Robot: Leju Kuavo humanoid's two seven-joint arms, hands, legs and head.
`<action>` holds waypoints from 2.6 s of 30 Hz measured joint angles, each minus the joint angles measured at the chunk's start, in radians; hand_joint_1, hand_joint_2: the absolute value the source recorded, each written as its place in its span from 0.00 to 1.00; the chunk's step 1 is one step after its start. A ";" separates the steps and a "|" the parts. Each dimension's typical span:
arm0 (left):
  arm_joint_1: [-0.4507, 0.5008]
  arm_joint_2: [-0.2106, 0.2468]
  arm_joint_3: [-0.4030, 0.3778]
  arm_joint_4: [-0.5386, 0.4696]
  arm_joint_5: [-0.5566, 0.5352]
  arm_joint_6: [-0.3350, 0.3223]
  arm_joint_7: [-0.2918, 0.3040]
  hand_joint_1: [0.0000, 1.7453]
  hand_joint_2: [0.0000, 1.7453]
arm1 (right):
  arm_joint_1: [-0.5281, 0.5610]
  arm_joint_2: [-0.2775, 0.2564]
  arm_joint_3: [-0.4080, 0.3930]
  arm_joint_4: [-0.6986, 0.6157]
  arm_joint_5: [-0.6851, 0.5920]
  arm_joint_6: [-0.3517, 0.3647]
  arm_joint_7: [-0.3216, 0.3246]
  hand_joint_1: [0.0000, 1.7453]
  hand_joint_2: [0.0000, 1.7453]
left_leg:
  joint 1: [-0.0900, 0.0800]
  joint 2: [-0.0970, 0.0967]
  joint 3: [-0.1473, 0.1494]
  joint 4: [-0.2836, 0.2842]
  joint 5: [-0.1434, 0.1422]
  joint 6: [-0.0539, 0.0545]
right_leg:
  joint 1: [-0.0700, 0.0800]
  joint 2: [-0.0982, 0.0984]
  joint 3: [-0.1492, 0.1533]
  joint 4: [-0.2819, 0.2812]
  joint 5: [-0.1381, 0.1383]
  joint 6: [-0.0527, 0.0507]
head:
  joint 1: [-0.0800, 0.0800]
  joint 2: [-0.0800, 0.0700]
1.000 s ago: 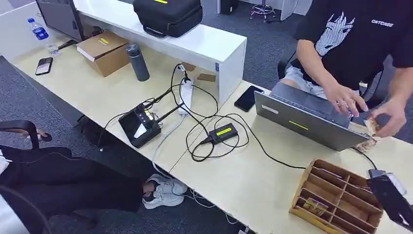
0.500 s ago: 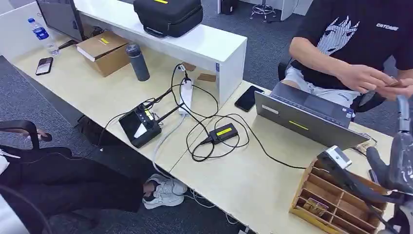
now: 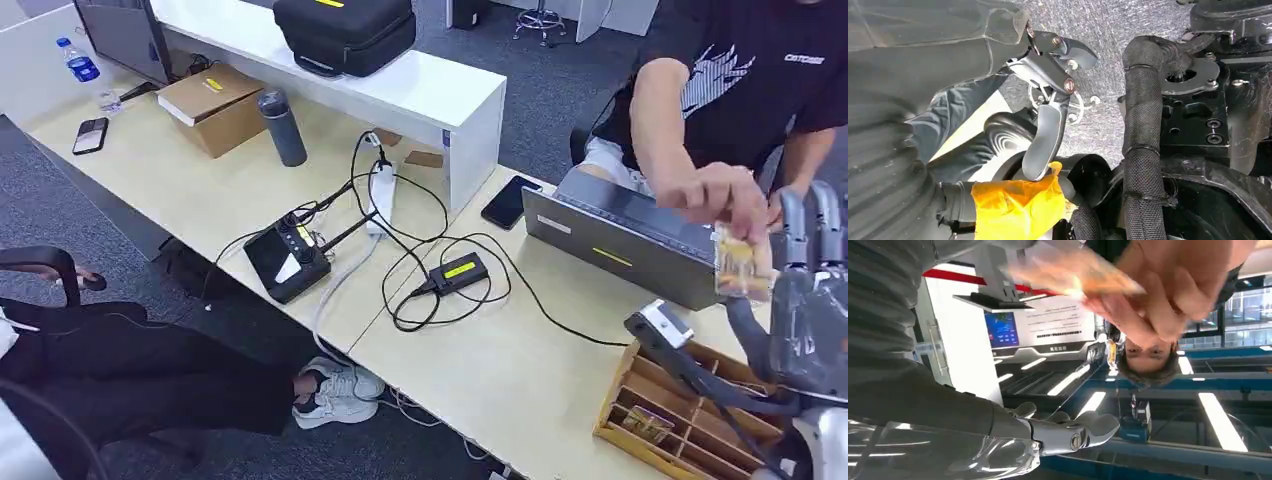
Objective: Pass the card to the sensor for recognition and then transmit it.
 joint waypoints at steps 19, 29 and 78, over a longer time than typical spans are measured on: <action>0.000 0.000 -0.002 -0.006 0.002 0.004 -0.002 0.00 1.00 | 0.047 0.000 0.012 -0.077 -0.199 -0.045 -0.113 1.00 1.00 | 0.000 0.000 0.000 0.000 0.000 0.000 | 0.000 0.000 0.000 0.000 0.000 0.000 | 0.000 0.000; 0.004 0.000 -0.014 -0.042 0.044 0.042 -0.038 0.00 1.00 | 0.244 -0.056 -0.023 -0.213 -0.340 -0.176 -0.235 1.00 1.00 | 0.000 0.000 0.000 0.000 0.000 0.000 | 0.000 0.000 0.000 -0.001 0.000 0.000 | 0.000 0.000; 0.016 -0.020 -0.015 -0.099 0.101 0.065 -0.093 0.00 1.00 | 0.525 -0.048 -0.645 0.113 -0.326 -0.141 -0.247 1.00 1.00 | 0.000 0.000 0.000 0.000 -0.001 0.000 | 0.000 -0.001 0.000 -0.001 0.000 0.000 | 0.000 0.000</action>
